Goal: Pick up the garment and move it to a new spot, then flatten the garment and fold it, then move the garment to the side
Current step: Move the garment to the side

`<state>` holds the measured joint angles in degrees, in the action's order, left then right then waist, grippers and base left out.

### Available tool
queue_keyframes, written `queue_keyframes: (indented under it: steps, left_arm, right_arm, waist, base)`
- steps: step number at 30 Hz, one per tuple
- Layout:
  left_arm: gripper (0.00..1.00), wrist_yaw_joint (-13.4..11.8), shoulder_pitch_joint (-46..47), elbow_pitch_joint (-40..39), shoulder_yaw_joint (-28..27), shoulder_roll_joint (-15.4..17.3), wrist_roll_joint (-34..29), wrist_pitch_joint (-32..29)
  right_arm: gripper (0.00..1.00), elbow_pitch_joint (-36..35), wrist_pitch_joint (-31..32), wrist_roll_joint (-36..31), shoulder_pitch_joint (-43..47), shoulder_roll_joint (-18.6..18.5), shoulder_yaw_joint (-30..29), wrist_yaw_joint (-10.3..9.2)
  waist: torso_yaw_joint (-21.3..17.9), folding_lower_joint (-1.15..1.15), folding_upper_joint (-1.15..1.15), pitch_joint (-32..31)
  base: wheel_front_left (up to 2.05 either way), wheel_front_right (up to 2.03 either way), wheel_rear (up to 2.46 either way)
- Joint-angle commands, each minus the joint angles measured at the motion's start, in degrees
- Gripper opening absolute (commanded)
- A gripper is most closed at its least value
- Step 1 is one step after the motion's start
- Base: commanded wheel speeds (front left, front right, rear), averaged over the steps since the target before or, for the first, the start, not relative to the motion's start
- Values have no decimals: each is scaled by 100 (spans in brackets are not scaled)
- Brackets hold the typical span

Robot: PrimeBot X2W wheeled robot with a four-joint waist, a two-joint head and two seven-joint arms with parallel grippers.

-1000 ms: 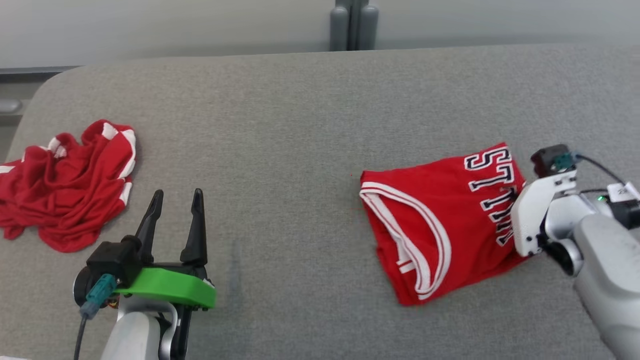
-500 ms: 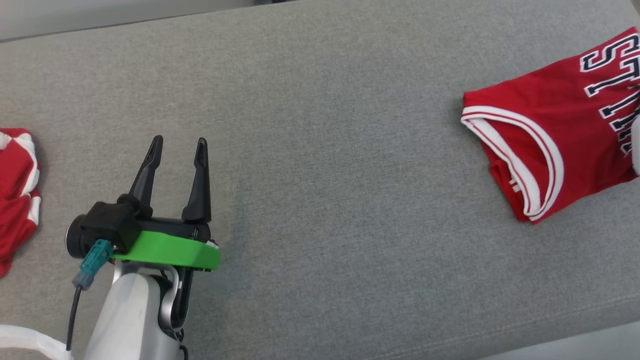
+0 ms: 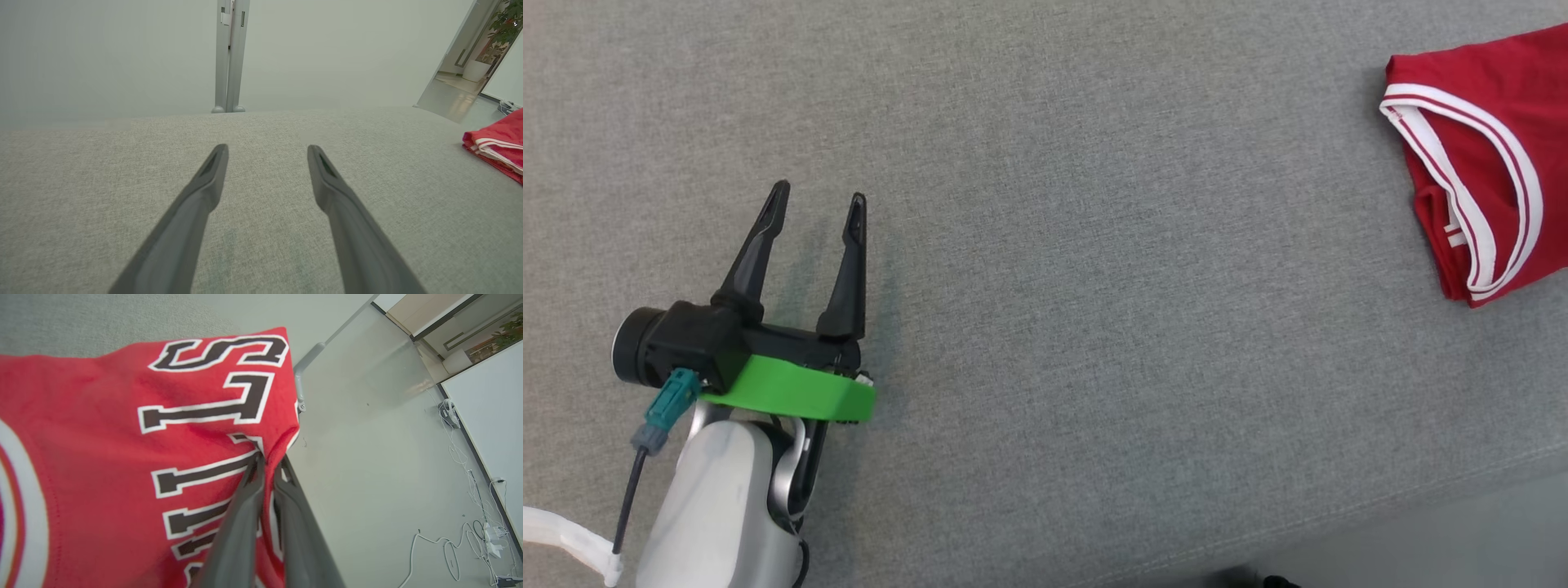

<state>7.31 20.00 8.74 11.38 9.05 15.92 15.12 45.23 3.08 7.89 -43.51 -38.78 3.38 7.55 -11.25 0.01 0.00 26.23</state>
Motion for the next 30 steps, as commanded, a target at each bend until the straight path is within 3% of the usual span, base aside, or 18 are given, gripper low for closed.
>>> queue_keyframes:
  steps: [1,10,11,12,17,22,30]
  left_arm:
    - [100,23,99,-11,9,54,-31,0]
    - [100,23,74,32,37,64,23,0]
    - [100,23,68,46,43,56,32,0]
    - [100,23,65,54,45,49,37,0]
    - [100,23,-7,115,-13,-30,62,0]
    - [100,23,-188,199,-141,-165,100,0]
    - [100,23,-626,375,-366,-292,77,0]
  right_arm:
    - [0,54,-96,-81,-83,11,-33,-13]
    - [0,340,-503,-742,-153,87,-287,-13]
    - [30,369,-521,-767,-147,96,-307,-13]
    - [100,385,-546,-810,-145,88,-327,-13]
    - [100,459,-820,-1006,-52,70,-310,-13]
    - [100,390,-1415,-694,118,336,-323,-13]
    - [100,-555,-1821,-131,1154,1281,-620,-13]
  waist:
    - [59,-1,0,113]
    - [214,-1,0,53]
    - [225,-1,0,31]
    - [236,-1,0,11]
    - [314,-1,0,-211]
    - [452,-1,0,-635]
    - [679,-1,0,-1445]
  base:
    - [0,0,0]
    - [0,0,0]
    - [0,0,0]
    - [0,0,0]
    - [0,0,0]
    - [0,0,0]
    - [0,0,0]
